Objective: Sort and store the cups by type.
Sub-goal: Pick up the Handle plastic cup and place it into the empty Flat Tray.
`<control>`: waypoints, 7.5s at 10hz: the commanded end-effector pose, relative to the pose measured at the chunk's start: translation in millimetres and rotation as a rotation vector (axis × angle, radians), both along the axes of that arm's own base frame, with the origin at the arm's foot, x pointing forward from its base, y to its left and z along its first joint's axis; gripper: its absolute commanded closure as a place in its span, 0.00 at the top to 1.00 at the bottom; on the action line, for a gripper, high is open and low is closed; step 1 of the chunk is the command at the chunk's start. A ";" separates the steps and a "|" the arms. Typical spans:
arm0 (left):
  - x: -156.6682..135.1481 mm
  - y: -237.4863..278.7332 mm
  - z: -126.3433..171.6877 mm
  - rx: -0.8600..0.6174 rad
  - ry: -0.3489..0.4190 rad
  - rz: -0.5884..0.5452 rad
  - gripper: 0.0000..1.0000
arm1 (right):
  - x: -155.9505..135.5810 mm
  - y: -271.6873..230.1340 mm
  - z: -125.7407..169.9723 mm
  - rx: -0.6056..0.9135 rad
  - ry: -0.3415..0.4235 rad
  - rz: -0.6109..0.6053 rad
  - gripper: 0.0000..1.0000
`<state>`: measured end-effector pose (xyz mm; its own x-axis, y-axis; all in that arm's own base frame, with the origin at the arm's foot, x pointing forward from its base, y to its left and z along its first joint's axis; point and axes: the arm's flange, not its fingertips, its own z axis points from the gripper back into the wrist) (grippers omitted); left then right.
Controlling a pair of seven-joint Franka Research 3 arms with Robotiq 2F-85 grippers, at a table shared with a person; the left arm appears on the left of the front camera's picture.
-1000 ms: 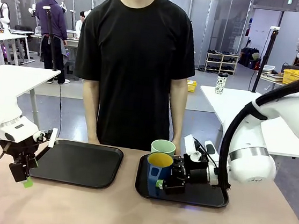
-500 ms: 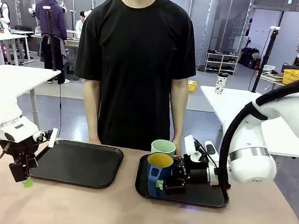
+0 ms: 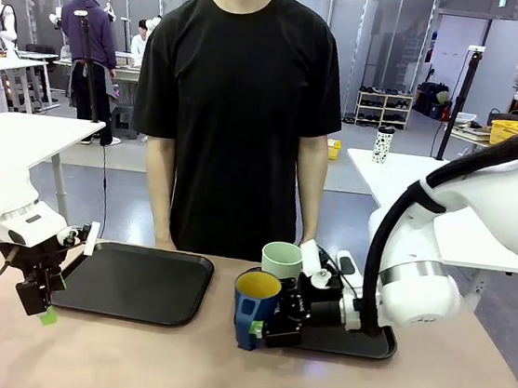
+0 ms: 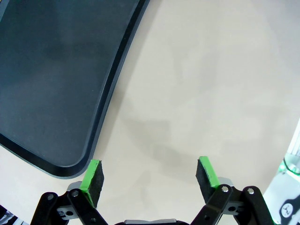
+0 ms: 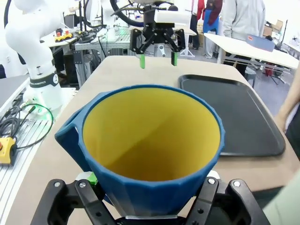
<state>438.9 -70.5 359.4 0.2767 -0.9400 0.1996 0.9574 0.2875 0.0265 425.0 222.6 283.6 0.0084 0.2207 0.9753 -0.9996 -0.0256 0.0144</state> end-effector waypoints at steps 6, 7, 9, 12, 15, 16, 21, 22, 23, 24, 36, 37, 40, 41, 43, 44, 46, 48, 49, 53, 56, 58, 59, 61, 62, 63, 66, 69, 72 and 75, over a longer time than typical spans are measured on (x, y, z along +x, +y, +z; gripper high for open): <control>-0.2 2.6 -0.2 -0.014 -0.007 -0.016 1.00 | -18.7 111.0 -23.1 0.047 -0.061 -0.194 0.74; -0.2 2.6 -0.2 -0.014 -0.007 -0.016 1.00 | -14.5 127.5 -27.6 0.040 -0.080 -0.215 0.74; -0.2 2.6 -0.2 -0.014 -0.007 -0.016 1.00 | -7.9 152.0 -32.9 0.028 -0.121 -0.254 0.74; -0.2 2.6 -0.2 -0.014 -0.007 -0.016 1.00 | 1.1 175.9 -40.5 -0.008 -0.130 -0.289 0.74; -0.2 2.6 -0.2 -0.014 -0.007 -0.016 1.00 | 5.3 185.6 -45.7 0.008 -0.113 -0.244 0.74; -0.2 2.6 -0.2 -0.014 -0.007 -0.016 1.00 | 33.1 169.1 6.1 -0.013 -0.077 -0.253 0.74; -0.2 2.6 -0.2 -0.014 -0.007 -0.016 1.00 | 38.5 176.8 -4.6 0.001 -0.059 -0.250 0.74; -0.2 2.6 -0.2 -0.014 -0.007 -0.016 1.00 | 40.4 179.2 -8.0 0.012 -0.062 -0.266 0.74; -0.2 2.6 -0.2 -0.014 -0.007 -0.016 1.00 | 41.5 181.6 -10.4 0.027 -0.062 -0.275 0.74; -0.2 2.6 -0.2 -0.014 -0.007 -0.016 1.00 | 42.5 184.9 -13.1 0.027 -0.069 -0.277 0.74; -0.2 2.6 -0.2 -0.014 -0.007 -0.016 1.00 | 65.6 213.8 -62.2 0.025 -0.050 -0.382 0.74; -0.2 2.6 -0.2 -0.014 -0.007 -0.016 1.00 | 66.3 214.1 -65.3 0.023 -0.039 -0.383 0.74; -0.2 2.6 -0.2 -0.014 -0.007 -0.016 1.00 | 67.2 214.0 -70.7 0.022 -0.015 -0.397 0.74; -0.2 2.6 -0.2 -0.014 -0.007 -0.016 1.00 | 67.2 213.9 -72.4 0.017 -0.012 -0.400 0.74; -0.2 2.6 -0.2 -0.014 -0.007 -0.016 1.00 | 67.0 212.6 -76.0 0.012 -0.006 -0.412 0.74; -0.2 2.6 -0.2 -0.014 -0.007 -0.016 1.00 | 66.1 211.5 -76.0 0.016 -0.013 -0.413 0.82; -0.2 2.6 -0.2 -0.014 -0.007 -0.016 1.00 | 62.9 211.0 -74.3 0.022 -0.022 -0.416 1.00; -0.2 2.6 -0.2 -0.014 -0.007 -0.016 1.00 | 61.6 209.8 -71.1 0.024 -0.027 -0.421 1.00; -0.2 2.6 -0.2 -0.014 -0.007 -0.016 1.00 | 60.8 209.1 -69.9 0.025 -0.025 -0.425 1.00; -0.2 2.6 -0.2 -0.014 -0.007 -0.016 1.00 | 50.2 201.2 -63.7 -0.001 -0.018 -0.456 1.00; -0.2 2.6 -0.2 -0.014 -0.007 -0.016 1.00 | 40.9 194.8 -60.9 0.018 0.000 -0.441 1.00; -0.2 2.6 -0.2 -0.014 -0.007 -0.016 1.00 | 39.8 196.5 -61.5 0.024 -0.002 -0.415 1.00; -0.2 2.6 -0.2 -0.014 -0.007 -0.016 1.00 | 38.1 196.7 -60.9 0.022 0.001 -0.406 1.00; -0.2 2.6 -0.2 -0.014 -0.007 -0.016 1.00 | 35.3 194.3 -59.1 0.015 -0.004 -0.408 1.00; -0.2 2.6 -0.2 -0.014 -0.007 -0.016 1.00 | 33.1 192.0 -57.6 0.004 -0.009 -0.413 1.00; -0.2 2.6 -0.2 -0.014 -0.007 -0.016 1.00 | 30.6 189.3 -55.6 -0.005 -0.012 -0.417 1.00; -0.2 2.6 -0.2 -0.014 -0.007 -0.016 1.00 | 27.1 181.4 -51.1 -0.035 -0.009 -0.438 1.00; -0.2 2.6 -0.2 -0.014 -0.007 -0.016 1.00 | 20.5 172.4 -45.1 -0.062 -0.014 -0.465 1.00; -0.2 2.6 -0.2 -0.014 -0.007 -0.016 1.00 | 10.7 161.8 -34.9 -0.122 -0.014 -0.490 1.00; -0.2 2.6 -0.2 -0.014 -0.007 -0.016 1.00 | -1.9 147.9 -18.9 -0.205 -0.008 -0.515 1.00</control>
